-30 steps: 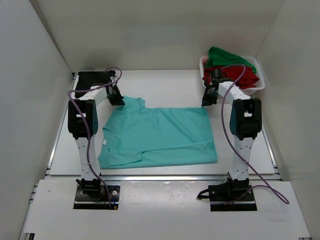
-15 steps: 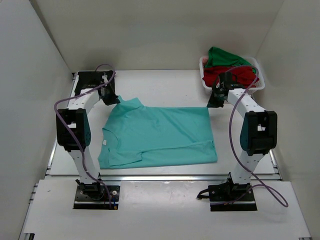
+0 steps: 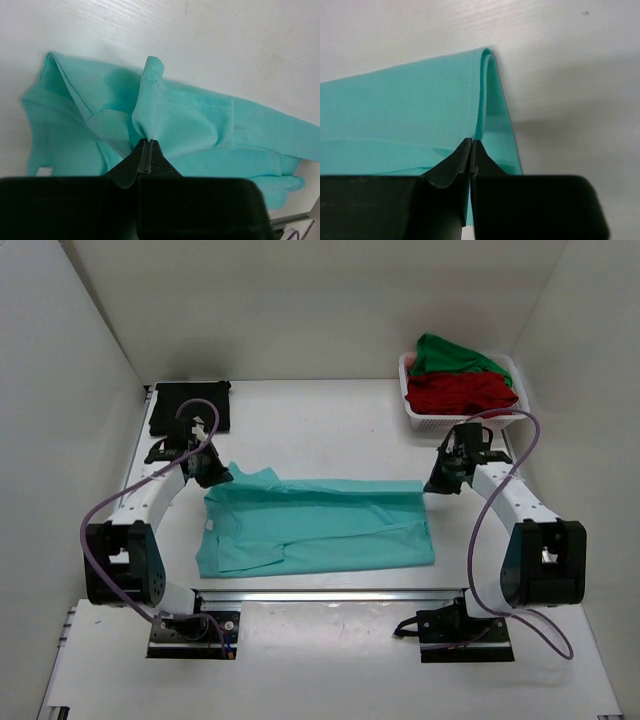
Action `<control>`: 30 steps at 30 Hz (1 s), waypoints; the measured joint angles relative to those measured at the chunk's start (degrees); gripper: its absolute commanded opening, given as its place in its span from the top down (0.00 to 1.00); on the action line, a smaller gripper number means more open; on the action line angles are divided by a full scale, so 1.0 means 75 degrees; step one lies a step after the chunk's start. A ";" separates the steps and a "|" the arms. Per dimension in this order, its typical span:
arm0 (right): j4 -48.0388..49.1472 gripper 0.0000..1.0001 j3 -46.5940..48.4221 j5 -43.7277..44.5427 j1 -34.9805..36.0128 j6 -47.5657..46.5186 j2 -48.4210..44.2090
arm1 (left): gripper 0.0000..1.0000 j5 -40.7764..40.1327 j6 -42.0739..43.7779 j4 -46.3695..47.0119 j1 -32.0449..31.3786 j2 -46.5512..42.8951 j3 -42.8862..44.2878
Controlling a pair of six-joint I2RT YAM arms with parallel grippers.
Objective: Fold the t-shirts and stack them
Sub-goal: Fold the other side of the tshirt into a rectangle
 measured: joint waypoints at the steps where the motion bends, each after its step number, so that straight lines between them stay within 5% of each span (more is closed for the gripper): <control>1: -0.0029 1.00 -0.0152 0.0006 -0.0023 0.0000 -0.0122 | 1.00 -0.0003 0.0000 -0.0020 0.0000 -0.0154 -0.0131; 19: -0.0248 1.00 -0.1635 0.0090 -0.0015 -0.0003 -0.1364 | 1.00 -0.0102 -0.0105 -0.0699 -0.0117 -0.2366 -0.2221; 21: -0.0294 0.90 -0.1740 0.0152 0.0000 0.0000 -0.1428 | 0.95 -0.0149 -0.0181 -0.0778 -0.0114 -0.2512 -0.2343; 23: -0.0408 0.81 -0.1746 0.0283 0.0000 0.0035 -0.1472 | 0.66 -0.0204 -0.0230 -0.0909 -0.0117 -0.2658 -0.2393; 26: -0.0562 0.72 -0.1620 0.0455 0.0006 0.0032 -0.1495 | 0.49 -0.0323 -0.0373 -0.1000 -0.0117 -0.3013 -0.2390; 30: -0.0635 0.69 -0.0976 0.0519 0.0111 0.0009 -0.1370 | 0.56 -0.0379 -0.0560 -0.0930 -0.0128 -0.3512 -0.2331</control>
